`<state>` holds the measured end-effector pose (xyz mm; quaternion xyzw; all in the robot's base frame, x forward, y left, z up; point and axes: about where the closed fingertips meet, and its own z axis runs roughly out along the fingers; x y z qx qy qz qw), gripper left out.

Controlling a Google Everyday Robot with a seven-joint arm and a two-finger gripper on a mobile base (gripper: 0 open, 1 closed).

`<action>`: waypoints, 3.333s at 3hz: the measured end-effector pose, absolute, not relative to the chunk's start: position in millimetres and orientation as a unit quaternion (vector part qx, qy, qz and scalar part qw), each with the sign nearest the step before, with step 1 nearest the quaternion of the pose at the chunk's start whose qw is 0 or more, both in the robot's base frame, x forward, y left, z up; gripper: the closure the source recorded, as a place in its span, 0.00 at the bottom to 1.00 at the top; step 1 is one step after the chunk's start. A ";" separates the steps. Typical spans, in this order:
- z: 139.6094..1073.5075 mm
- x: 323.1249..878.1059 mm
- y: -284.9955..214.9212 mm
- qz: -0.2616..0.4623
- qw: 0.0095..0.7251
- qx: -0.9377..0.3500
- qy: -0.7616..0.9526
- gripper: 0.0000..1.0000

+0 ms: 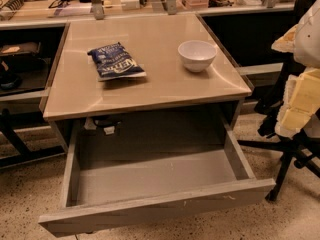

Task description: Close top drawer

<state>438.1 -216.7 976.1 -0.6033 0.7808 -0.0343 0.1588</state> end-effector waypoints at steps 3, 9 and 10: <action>976.1 438.1 -216.7 -0.034 0.159 -0.603 0.781 0.42; 879.6 322.5 -248.4 0.042 0.053 -0.553 0.831 1.00; 869.3 316.6 -249.5 0.048 0.043 -0.551 0.832 1.00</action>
Offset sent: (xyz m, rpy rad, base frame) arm 0.0000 0.0000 0.0000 0.0000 0.0000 0.0000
